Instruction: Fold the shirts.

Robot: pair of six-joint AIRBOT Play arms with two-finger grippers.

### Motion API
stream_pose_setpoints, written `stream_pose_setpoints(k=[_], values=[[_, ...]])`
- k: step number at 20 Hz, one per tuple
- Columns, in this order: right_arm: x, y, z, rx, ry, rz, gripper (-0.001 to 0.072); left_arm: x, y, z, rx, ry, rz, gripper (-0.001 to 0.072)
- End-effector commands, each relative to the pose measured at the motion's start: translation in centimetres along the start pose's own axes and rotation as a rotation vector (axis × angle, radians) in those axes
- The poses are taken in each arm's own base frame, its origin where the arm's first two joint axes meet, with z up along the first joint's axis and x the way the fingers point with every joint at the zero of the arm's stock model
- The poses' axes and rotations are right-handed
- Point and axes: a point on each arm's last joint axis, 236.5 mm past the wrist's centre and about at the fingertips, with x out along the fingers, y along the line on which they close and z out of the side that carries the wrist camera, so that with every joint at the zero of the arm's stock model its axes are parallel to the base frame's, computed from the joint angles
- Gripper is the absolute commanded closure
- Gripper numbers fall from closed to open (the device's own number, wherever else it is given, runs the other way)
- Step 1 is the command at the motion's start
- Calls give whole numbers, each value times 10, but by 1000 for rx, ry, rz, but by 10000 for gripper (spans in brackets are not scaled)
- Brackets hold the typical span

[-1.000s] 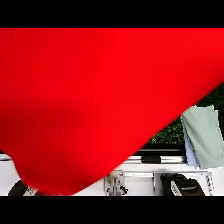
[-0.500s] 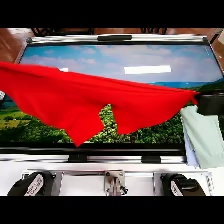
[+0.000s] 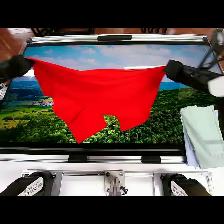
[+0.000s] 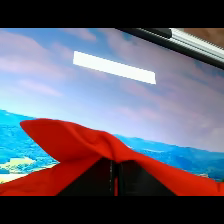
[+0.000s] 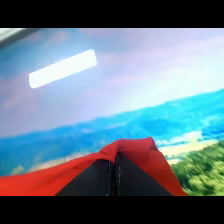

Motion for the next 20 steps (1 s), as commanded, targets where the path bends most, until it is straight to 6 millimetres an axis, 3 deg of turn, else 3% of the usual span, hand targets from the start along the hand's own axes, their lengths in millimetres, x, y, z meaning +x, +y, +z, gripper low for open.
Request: stream_pose_setpoints(k=[1, 4, 6, 7, 8, 9, 10, 12, 14, 17, 20], values=[[83, -37, -12, 256, -13, -6, 652, 73, 19, -38, -31, 70, 25, 673], [134, -67, -81, 410, 179, -55, 652, 122, 44, -118, -145, 305, 63, 673], [150, -76, -116, 413, 269, -84, 652, 135, 53, -166, -239, 446, 92, 671], [155, -77, -122, 420, 282, -87, 619, 138, 58, -181, -251, 495, 100, 661], [155, -76, -122, 425, 281, -84, 461, 138, 62, -189, -239, 524, 104, 530], [151, -75, -116, 402, 276, -75, 234, 132, 68, -192, -193, 562, 100, 221], [140, -72, -104, 338, 278, -52, 199, 117, 78, -187, -108, 616, 92, -13], [108, -76, -81, 205, 298, -39, 199, 79, 112, -172, -83, 729, 152, -13], [65, -101, -77, 148, 374, -99, 200, 28, 137, -174, -194, 877, 214, 208], [3, -145, -119, 78, 650, -227, 200, -24, 149, -210, -318, 1065, 218, 177], [-30, -162, -162, 61, 855, -271, 200, -24, 147, -248, -372, 1042, 219, 177]])
